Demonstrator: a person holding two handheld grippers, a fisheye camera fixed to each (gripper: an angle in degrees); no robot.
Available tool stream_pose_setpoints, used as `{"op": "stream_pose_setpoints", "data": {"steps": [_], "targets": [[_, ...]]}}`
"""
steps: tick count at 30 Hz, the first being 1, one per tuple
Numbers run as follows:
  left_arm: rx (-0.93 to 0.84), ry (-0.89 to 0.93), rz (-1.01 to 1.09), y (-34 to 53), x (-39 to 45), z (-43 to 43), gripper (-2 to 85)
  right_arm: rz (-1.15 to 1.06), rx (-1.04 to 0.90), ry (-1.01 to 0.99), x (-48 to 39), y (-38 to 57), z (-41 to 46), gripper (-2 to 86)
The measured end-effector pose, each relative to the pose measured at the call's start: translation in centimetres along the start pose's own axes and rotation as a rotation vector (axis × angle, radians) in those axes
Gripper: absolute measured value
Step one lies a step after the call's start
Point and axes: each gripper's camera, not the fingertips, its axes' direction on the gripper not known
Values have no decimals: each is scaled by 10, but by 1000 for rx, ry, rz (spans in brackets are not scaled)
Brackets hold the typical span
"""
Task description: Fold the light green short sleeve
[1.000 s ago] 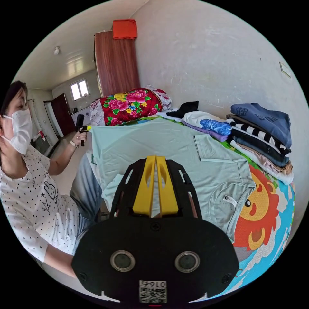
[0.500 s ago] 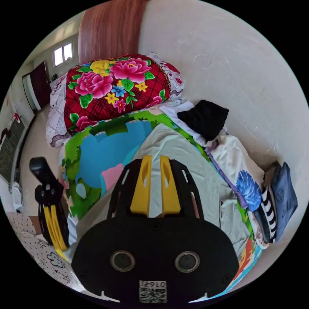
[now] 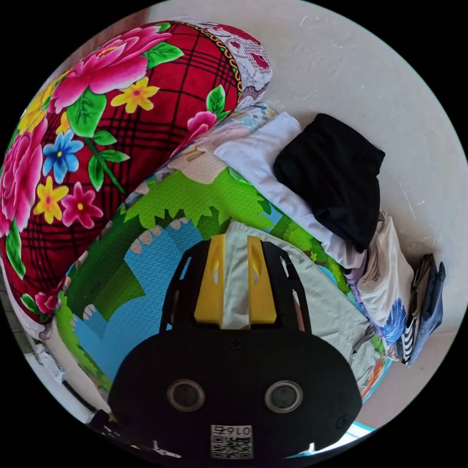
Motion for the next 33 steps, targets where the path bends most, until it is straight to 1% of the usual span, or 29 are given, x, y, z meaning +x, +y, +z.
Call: {"op": "stream_pose_setpoints", "data": {"steps": [3, 5, 10, 15, 17, 24, 33], "targets": [[15, 11, -1, 4, 1, -3, -10, 67, -34, -68, 1, -28, 25, 67], [12, 16, -2, 6, 0, -2, -10, 82, -92, -100, -3, -46, 46, 67], [-3, 17, -13, 12, -2, 3, -10, 45, -95, -29, -22, -68, 72, 63], [-25, 29, 17, 20, 4, 8, -10, 12, -94, -16, -30, -83, 96, 48], [-31, 28, 30, 23, 6, 8, -10, 15, -105, -38, -25, -91, 106, 47], [-4, 39, 29, 38, 4, 8, -10, 1, -129, -13, -11, -98, 133, 70], [-4, 60, 29, 60, -5, 27, -10, 2, -91, -101, 25, -80, 172, 38]]}}
